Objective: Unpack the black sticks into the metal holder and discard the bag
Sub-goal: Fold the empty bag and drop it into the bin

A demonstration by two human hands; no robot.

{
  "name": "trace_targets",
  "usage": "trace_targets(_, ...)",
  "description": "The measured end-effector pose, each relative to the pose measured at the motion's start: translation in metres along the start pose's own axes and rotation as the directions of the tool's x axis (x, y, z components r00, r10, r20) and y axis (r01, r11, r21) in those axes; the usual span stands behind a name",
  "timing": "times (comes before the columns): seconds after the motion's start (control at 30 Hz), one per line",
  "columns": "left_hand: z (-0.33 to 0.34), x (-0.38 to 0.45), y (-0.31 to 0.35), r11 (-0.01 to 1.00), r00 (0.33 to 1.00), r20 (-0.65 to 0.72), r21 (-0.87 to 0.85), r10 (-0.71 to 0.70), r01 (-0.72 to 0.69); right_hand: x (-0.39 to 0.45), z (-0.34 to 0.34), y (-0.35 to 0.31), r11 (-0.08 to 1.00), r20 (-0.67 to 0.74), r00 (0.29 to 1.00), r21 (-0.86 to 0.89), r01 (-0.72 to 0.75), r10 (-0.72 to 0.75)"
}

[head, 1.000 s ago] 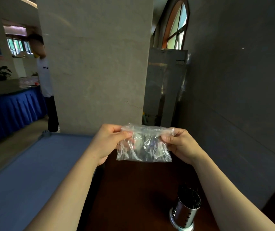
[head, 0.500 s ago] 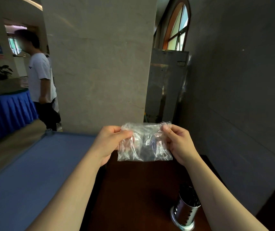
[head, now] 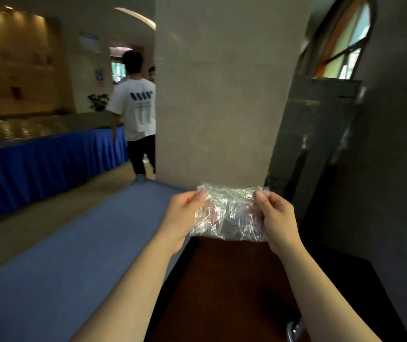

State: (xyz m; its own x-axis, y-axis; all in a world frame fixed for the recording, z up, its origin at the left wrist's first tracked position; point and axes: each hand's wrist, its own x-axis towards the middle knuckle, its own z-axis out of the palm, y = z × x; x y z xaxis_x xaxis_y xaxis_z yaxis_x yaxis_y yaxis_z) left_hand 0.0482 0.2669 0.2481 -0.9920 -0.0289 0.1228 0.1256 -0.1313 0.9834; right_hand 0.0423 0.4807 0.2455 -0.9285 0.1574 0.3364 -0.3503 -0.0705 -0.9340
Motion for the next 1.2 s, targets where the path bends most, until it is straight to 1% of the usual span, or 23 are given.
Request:
trace_targets(0.13, -0.027, -0.036, 0.001, 1.0, 0.994, -0.111, 0.001, 0.006, -0.006, -0.016, 0.025, 0.005, 1.0, 0.111, 0.994, 0.025, -0.017, 0.015)
trace_targets(0.23, -0.048, -0.071, 0.002, 1.0, 0.974, -0.225, 0.029, 0.016, -0.01, -0.035, 0.05, 0.009, 0.998, 0.209, 0.978, 0.05, -0.038, 0.027)
trace_targets(0.37, -0.083, -0.12, 0.001, 0.998, 0.928, -0.372, 0.067, 0.03, -0.005, -0.065, 0.091, 0.013, 0.997, 0.329, 0.944, 0.058, -0.055, 0.033)
trace_targets(0.43, -0.103, -0.144, 0.0, 0.998, 0.894, -0.447, 0.069, 0.033, -0.002, -0.083, 0.113, 0.012, 0.995, 0.395, 0.918, 0.07, -0.067, 0.034)
trace_targets(0.5, -0.121, -0.167, 0.001, 0.997, 0.865, -0.5, 0.08, 0.047, -0.008, -0.099, 0.133, 0.012, 0.994, 0.443, 0.896, 0.077, -0.084, 0.041)
trace_targets(0.63, -0.154, -0.211, 0.008, 0.994, 0.801, -0.593, 0.107, 0.084, -0.025, -0.133, 0.172, 0.007, 0.994, 0.528, 0.849, 0.086, -0.068, 0.012)
trace_targets(0.77, -0.178, -0.245, 0.014, 0.992, 0.736, -0.668, 0.115, 0.11, -0.044, -0.163, 0.201, -0.003, 0.992, 0.588, 0.809, 0.094, -0.087, 0.015)
trace_targets(0.87, -0.196, -0.268, 0.018, 0.994, 0.725, -0.68, 0.097, 0.109, -0.058, -0.184, 0.224, -0.01, 0.991, 0.616, 0.787, 0.086, -0.106, 0.031)
trace_targets(1.0, -0.224, -0.291, 0.022, 0.994, 0.671, -0.734, 0.098, 0.102, -0.044, -0.208, 0.255, -0.016, 0.987, 0.645, 0.763, 0.091, -0.134, 0.044)
trace_targets(1.2, -0.28, -0.324, 0.03, 0.996, 0.653, -0.752, 0.084, 0.092, -0.043, -0.247, 0.314, -0.019, 0.977, 0.665, 0.743, 0.1, -0.186, 0.073)
